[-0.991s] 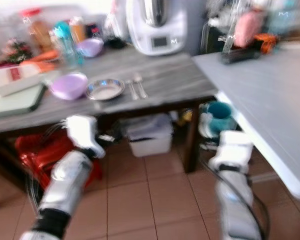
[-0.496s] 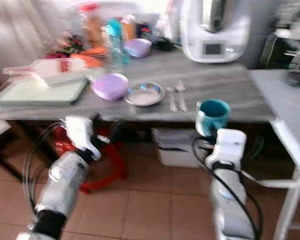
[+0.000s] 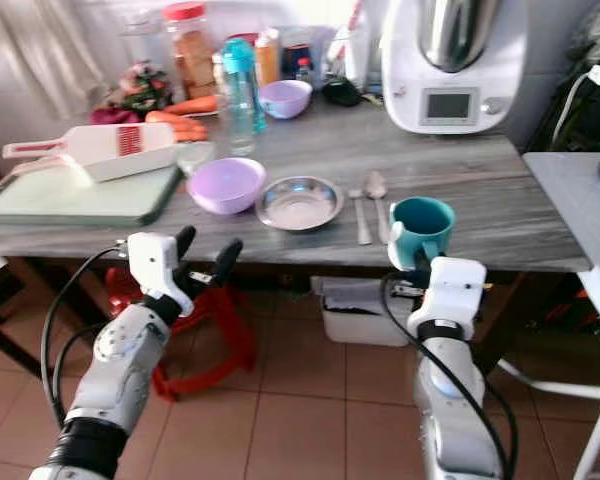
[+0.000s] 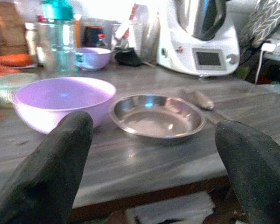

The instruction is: Setting the table

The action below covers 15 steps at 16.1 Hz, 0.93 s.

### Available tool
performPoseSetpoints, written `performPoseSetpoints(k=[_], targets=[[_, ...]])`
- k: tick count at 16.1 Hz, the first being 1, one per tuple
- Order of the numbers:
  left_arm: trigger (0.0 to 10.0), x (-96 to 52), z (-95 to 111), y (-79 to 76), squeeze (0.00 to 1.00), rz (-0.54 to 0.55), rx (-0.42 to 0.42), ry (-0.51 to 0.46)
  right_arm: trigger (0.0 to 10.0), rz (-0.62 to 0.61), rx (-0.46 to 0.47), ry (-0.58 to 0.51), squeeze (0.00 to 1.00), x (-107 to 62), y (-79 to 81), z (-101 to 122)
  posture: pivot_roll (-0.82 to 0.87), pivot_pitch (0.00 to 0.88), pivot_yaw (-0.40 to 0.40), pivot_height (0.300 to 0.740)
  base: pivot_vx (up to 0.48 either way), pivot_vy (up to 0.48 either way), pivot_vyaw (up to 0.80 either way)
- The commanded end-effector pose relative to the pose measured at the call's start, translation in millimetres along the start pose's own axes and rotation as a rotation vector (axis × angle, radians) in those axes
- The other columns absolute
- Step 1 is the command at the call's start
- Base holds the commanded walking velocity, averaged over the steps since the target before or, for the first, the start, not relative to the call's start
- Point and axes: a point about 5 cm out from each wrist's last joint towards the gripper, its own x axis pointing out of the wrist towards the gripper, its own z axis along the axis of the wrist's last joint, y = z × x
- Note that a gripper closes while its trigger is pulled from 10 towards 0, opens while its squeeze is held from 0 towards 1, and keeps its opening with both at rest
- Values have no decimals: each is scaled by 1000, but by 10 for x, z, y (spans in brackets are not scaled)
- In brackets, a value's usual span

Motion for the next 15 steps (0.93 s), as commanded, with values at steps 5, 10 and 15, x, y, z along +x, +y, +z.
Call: performPoseSetpoints(k=[5,10,15], targets=[[10000,27,97,14,0,-5,24,-23,10000,7,-15,-76,0,29,40,153,-65,6,64,740,318,0,0],[10000,46,171,-21,0,-16,20,-51,10000,38,-55,-145,0,40,90,302,-64,4,61,740,317,0,0],[10000,37,167,-43,0,-18,15,-46,10000,27,-65,-156,0,65,43,338,-67,5,59,740,314,0,0]])
